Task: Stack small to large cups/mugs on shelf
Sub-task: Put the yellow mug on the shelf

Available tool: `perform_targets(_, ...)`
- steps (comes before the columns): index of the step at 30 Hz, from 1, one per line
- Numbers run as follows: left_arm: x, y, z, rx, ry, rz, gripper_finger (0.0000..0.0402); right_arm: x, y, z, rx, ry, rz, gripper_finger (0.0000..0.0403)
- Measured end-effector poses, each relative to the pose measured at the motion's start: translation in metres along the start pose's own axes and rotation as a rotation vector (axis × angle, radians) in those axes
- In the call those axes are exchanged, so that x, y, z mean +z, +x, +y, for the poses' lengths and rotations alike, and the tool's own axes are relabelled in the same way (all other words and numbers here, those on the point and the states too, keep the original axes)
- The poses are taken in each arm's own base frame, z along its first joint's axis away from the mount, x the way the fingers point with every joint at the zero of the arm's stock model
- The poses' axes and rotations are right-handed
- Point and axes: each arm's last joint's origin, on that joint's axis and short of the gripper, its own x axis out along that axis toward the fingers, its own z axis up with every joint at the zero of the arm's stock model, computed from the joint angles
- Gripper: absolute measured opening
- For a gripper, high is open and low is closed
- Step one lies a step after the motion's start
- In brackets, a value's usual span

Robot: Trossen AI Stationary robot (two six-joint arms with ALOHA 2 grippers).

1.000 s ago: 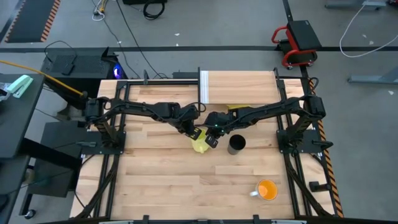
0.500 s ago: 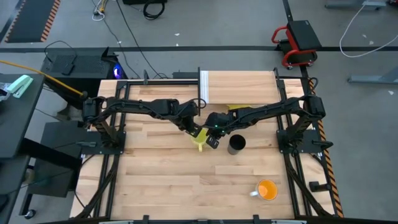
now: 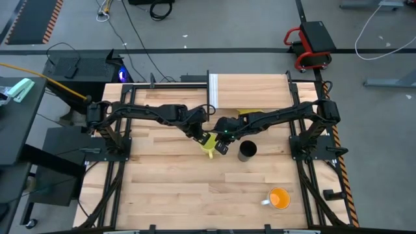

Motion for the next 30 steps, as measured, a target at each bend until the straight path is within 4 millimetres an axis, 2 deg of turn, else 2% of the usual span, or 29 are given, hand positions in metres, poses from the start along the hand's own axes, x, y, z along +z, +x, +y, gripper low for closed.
perform_targets(18,0.0,0.0,0.001,0.021,0.0,-0.006,0.0094,-0.002,-0.001,0.005,0.008,-0.005,0.001,0.0011)
perform_targets(30,0.008,-0.021,-0.007,0.102,0.046,-0.011,0.0088,-0.003,-0.001,0.004,0.003,-0.005,0.013,0.0011)
